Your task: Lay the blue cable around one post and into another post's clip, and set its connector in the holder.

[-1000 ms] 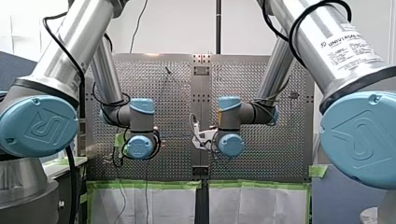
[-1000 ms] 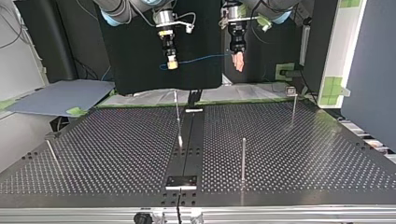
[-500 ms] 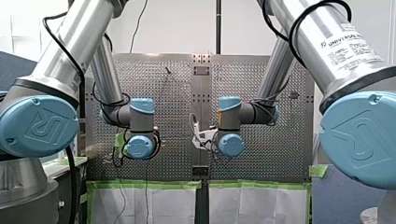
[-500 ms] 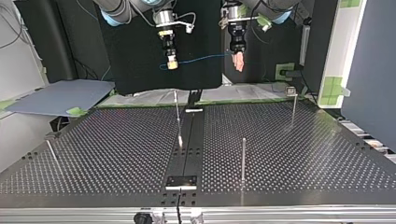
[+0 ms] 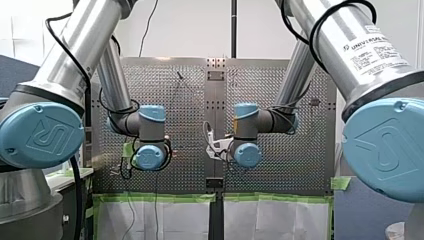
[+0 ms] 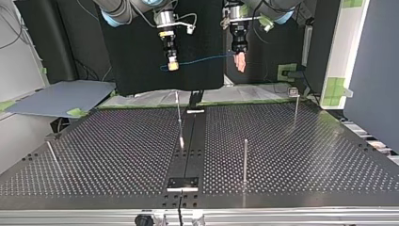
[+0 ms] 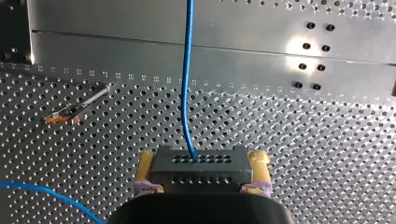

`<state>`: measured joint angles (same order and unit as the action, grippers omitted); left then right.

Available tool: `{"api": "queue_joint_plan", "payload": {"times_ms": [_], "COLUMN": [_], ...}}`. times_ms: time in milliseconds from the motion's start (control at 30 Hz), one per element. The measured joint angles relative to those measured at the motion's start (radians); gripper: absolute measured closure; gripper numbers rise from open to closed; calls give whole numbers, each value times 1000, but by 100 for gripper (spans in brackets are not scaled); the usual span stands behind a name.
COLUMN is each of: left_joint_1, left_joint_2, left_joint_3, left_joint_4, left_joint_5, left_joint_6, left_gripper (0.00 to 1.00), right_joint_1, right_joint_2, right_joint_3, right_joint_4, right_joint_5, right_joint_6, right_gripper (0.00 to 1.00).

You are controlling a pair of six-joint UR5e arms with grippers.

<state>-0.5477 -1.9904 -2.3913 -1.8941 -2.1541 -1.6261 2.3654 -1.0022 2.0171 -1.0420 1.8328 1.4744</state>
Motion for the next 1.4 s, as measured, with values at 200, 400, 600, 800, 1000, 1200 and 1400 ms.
{"api": "queue_joint_plan", "payload": {"times_ms": [200,400,600,800,1000,1200,1400], "left_joint_1": [0,0,0,7,10,10,10], "left_joint_2": [0,0,0,-18,-35,-36,-36], "left_joint_3": [0,0,0,3,3,3,3], "left_joint_4": [-1,-1,-1,-20,-51,-54,-54], "left_joint_5": [0,0,0,5,7,7,7], "left_joint_6": [0,0,0,-9,-12,-12,-12], "left_gripper": [0,0,0,0,0,0,0], "right_joint_1": [0,-1,-1,-10,-16,-16,-16], "right_joint_2": [0,0,0,-10,-17,-17,-17], "right_joint_3": [0,0,0,-15,-45,-48,-48], "right_joint_4": [0,0,0,14,70,133,159], "right_joint_5": [0,0,0,12,21,22,22], "right_joint_6": [0,0,0,-2,-3,-3,-3], "right_gripper": [81,81,81,81,81,81,81]}}
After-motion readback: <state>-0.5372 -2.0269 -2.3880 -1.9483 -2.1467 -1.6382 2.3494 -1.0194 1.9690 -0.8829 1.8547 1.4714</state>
